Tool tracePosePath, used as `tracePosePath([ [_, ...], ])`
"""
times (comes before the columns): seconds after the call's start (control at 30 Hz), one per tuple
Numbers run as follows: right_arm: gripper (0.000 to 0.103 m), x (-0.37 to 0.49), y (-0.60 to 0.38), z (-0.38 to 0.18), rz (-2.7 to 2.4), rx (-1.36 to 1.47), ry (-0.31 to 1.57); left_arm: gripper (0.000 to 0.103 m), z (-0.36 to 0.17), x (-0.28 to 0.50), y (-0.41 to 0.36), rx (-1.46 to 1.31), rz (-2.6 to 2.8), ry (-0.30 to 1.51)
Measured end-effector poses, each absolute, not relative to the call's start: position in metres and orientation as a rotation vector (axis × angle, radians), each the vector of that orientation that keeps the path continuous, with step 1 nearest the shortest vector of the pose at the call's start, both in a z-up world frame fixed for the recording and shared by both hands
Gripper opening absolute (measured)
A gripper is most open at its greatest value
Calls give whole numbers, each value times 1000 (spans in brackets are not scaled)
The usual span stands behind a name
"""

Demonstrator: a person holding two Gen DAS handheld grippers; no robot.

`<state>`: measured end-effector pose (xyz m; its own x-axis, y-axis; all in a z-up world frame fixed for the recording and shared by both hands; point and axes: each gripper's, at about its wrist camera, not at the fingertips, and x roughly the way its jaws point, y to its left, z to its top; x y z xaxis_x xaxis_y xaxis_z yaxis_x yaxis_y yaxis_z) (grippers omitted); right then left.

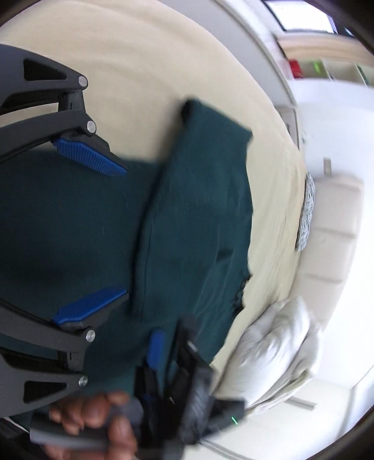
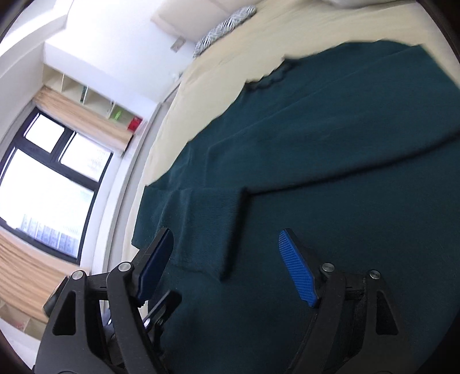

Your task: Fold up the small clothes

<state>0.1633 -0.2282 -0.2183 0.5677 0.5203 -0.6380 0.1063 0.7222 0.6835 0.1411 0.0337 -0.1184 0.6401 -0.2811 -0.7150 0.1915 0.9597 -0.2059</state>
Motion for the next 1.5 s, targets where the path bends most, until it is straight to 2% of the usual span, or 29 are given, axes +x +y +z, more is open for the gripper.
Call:
tracePosePath([
  [0.07,70,182,-209,-230,228,712,1044,81,-118,141,49,-144,-250,831],
  [0.13,69,195,-195,-234,186,636,1056,81,-115,143,64,-186,-235,825],
  [0.2,50,200,-183,-227,182,561,1039,81,-112,146,75,-220,-221,820],
  [0.23,35,202,-179,-225,188,525,1046,81,-110,148,80,-232,-214,813],
  [0.3,20,203,-173,-220,187,461,1056,81,-107,152,88,-247,-198,801],
  [0.33,7,202,-173,-214,192,422,1045,81,-105,154,92,-257,-190,796],
  [0.5,7,188,-163,-158,242,285,918,81,-94,172,116,-320,-147,764],
  [0.7,7,190,-205,-105,229,247,811,81,-86,210,129,-304,-91,744],
  [0.9,7,230,-258,-174,106,318,997,81,-98,262,123,-258,-63,817],
  [1.0,7,230,-275,-197,97,437,985,81,-99,280,112,-215,-58,828],
  [1.2,7,215,-282,-170,63,382,842,81,-102,303,93,-190,-68,844],
  [1.43,7,223,-311,-187,19,394,903,81,-122,323,64,-106,-81,910],
  [1.5,11,225,-313,-194,26,415,911,79,-130,329,57,-86,-80,932],
])
